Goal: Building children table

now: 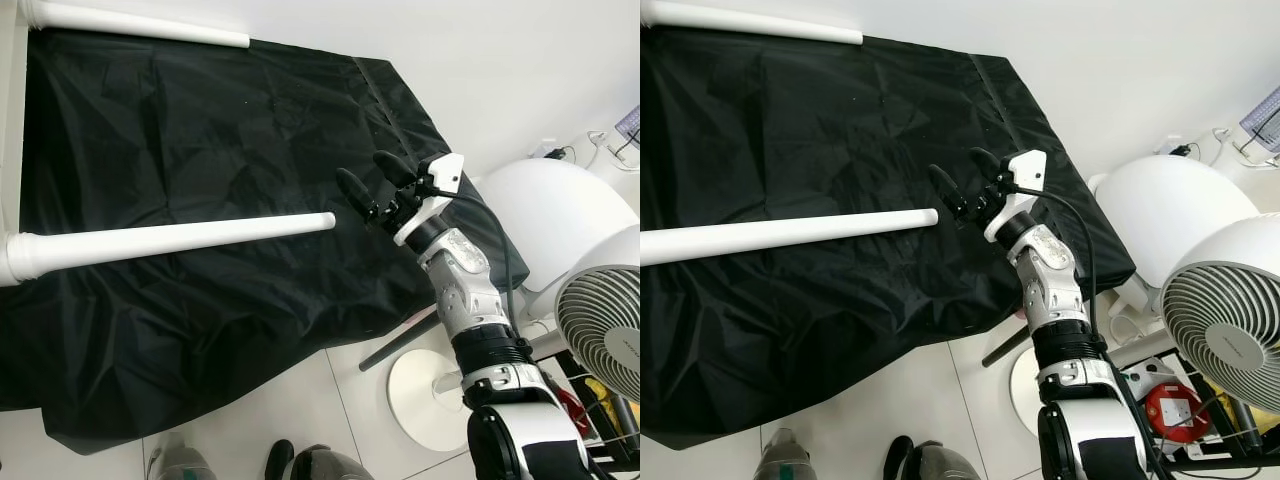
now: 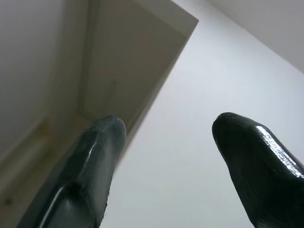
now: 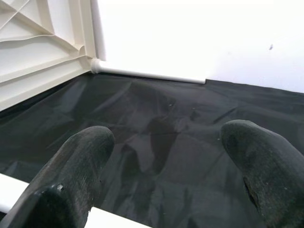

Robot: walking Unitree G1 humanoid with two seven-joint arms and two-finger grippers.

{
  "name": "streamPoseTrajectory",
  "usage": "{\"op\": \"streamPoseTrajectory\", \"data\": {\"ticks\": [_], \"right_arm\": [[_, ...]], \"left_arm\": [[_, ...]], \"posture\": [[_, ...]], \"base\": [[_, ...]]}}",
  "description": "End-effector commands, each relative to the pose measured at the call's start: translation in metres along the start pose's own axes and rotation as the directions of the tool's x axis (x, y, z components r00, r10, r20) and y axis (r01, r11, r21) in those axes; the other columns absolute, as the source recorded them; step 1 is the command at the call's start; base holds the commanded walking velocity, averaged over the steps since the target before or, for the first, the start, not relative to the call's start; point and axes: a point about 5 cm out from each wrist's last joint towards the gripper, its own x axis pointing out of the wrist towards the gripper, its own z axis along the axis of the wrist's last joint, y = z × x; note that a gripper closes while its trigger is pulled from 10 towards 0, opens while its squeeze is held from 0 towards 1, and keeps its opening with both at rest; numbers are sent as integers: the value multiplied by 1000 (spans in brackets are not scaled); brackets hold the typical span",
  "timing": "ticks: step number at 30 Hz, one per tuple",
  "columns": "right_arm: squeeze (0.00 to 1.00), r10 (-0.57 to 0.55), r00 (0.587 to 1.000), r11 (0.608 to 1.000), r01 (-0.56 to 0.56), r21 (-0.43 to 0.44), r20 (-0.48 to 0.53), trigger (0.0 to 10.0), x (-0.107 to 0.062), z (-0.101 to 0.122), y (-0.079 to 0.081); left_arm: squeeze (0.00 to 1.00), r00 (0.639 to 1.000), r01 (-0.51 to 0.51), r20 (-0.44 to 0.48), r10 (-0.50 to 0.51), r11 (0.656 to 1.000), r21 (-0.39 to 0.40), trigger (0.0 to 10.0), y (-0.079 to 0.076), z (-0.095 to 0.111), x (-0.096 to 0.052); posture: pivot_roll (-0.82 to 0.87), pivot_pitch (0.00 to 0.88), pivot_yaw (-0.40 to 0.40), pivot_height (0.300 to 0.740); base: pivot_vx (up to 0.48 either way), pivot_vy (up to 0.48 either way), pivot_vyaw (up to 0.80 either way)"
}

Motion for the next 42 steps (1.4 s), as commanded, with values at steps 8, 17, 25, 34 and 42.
{"op": "streamPoseTrajectory", "data": {"ticks": [8, 17, 25, 34, 42], "right_arm": [[0, -27, 999, 1000, 27, 2, -42, 10000, -7, -10, -7], [0, -27, 994, 1000, 28, 11, -102, 10000, -6, -23, -10], [0, -16, 994, 1000, 18, 19, -109, 10000, -2, -24, -8], [0, -10, 993, 1000, 13, 28, -116, 10000, 1, -27, -8], [0, 20, 990, 999, -15, 38, -141, 10000, 1, -32, -8]], "left_arm": [[0, 947, 281, -54, -315, 901, -330, 10000, -39, -24, -8], [0, 834, 391, -76, -546, 683, -617, 10000, -55, -47, -32], [0, 729, 488, -29, -684, 549, -679, 10000, -69, -44, -42], [0, 749, 507, 53, -661, 519, -689, 10000, -67, -24, -40], [0, 760, 534, 214, -614, 402, -744, 10000, -59, 3, -39]], "posture": [[271, 125, -190, 740], [261, 126, -174, 740], [255, 123, -177, 740], [253, 123, -190, 740], [256, 120, -209, 740]], "base": [[0, 0, 0], [0, 0, 0], [0, 0, 0], [0, 0, 0], [0, 0, 0]]}}
